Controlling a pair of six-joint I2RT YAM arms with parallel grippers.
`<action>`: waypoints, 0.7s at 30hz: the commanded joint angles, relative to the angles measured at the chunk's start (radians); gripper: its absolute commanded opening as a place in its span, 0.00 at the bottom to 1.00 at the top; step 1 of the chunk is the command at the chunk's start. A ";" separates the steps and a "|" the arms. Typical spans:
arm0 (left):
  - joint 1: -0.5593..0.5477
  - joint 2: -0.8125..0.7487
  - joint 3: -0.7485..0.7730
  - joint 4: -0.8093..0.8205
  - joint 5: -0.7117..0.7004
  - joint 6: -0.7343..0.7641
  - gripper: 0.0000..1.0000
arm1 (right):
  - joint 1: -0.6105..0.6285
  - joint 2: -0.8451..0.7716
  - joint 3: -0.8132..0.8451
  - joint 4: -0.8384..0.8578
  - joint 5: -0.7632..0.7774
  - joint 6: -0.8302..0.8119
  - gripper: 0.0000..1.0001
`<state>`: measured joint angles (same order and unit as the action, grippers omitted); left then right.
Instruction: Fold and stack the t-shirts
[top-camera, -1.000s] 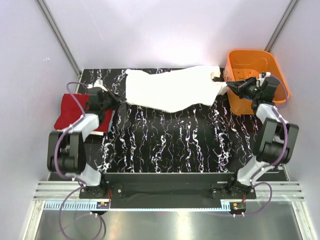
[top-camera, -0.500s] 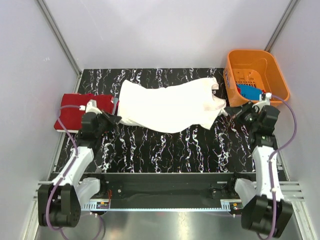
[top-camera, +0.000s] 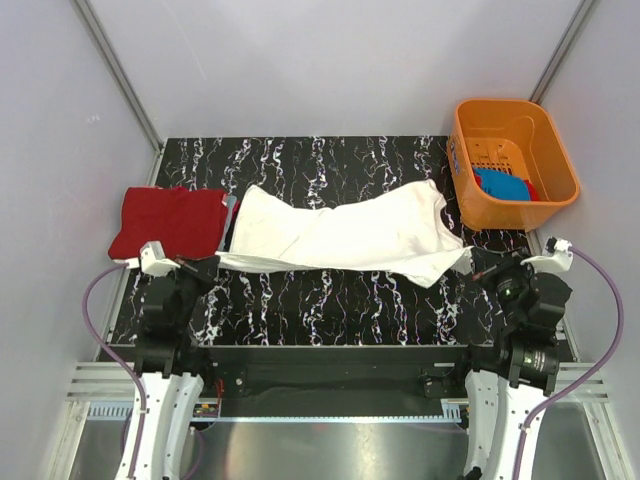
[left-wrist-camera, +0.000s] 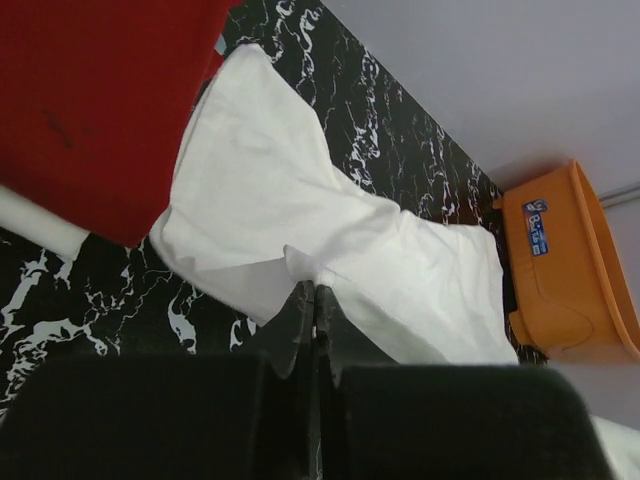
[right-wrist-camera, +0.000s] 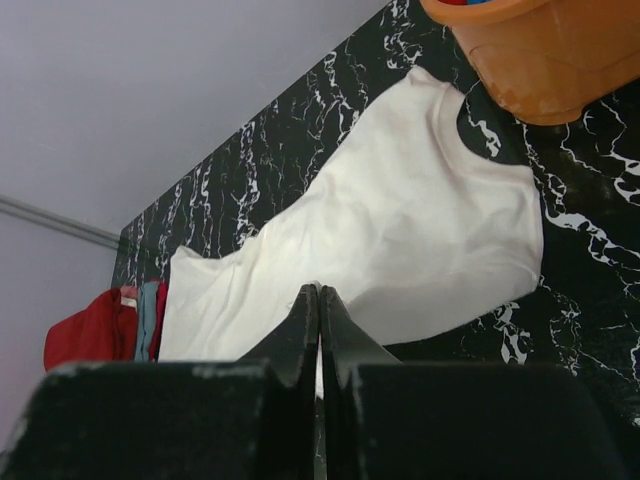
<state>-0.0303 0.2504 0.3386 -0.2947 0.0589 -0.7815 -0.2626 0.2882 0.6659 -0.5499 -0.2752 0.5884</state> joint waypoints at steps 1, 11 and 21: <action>0.001 -0.020 0.029 -0.089 -0.096 -0.005 0.00 | -0.001 0.032 0.067 -0.038 0.067 -0.019 0.00; 0.001 0.078 0.066 -0.101 -0.110 0.001 0.00 | -0.001 0.179 0.173 -0.030 0.088 -0.016 0.00; 0.001 0.124 0.048 -0.090 -0.136 0.011 0.00 | -0.001 0.321 0.070 0.005 0.034 -0.042 0.00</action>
<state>-0.0303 0.3676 0.3553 -0.4263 -0.0437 -0.7849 -0.2626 0.5999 0.7403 -0.5892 -0.2081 0.5747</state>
